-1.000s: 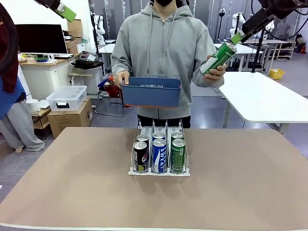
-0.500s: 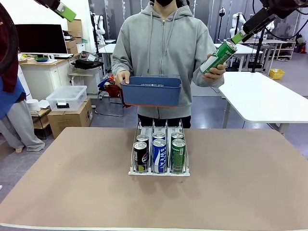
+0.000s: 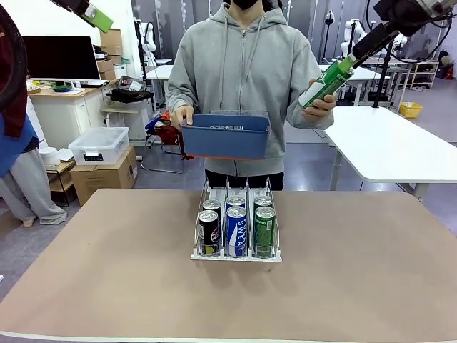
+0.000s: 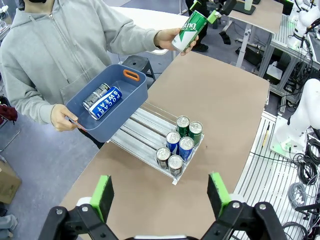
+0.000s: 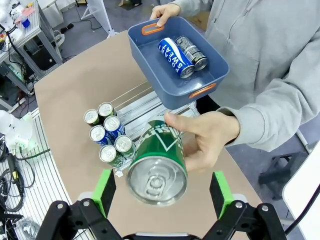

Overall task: Fill the beverage cans into the dispenser.
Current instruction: Pick up the Sprite handed by the human.

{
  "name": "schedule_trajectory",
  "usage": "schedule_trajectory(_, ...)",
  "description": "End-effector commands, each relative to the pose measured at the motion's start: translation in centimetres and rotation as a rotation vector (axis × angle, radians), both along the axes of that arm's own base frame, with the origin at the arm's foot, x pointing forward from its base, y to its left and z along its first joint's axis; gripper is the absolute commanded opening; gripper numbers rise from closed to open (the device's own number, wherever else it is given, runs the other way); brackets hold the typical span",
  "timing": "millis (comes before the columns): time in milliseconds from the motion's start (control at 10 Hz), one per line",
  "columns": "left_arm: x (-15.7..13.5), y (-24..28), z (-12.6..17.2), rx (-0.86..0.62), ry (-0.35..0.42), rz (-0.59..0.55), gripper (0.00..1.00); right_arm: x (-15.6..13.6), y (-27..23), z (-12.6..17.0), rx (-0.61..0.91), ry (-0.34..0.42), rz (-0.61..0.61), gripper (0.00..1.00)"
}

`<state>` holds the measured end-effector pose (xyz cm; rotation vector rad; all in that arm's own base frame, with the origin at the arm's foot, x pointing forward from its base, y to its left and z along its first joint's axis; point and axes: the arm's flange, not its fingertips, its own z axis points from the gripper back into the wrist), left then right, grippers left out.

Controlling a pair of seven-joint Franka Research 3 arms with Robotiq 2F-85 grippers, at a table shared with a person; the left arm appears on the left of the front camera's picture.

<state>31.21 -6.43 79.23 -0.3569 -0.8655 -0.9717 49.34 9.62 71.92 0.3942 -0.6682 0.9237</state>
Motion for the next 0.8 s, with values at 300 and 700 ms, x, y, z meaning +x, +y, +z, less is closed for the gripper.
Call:
schedule_trajectory(300, 0.0, 0.1, 0.0, 0.002, -0.002, 0.007, 1.0, 1.9, 1.0, -0.8, 0.011, -0.022, -0.004, 1.0)
schedule_trajectory(700, 0.0, 0.1, 0.0, 0.002, -0.002, 0.007, 1.0, 2.2, 1.3, -1.5, 0.02, 0.023, -0.001, 1.0)
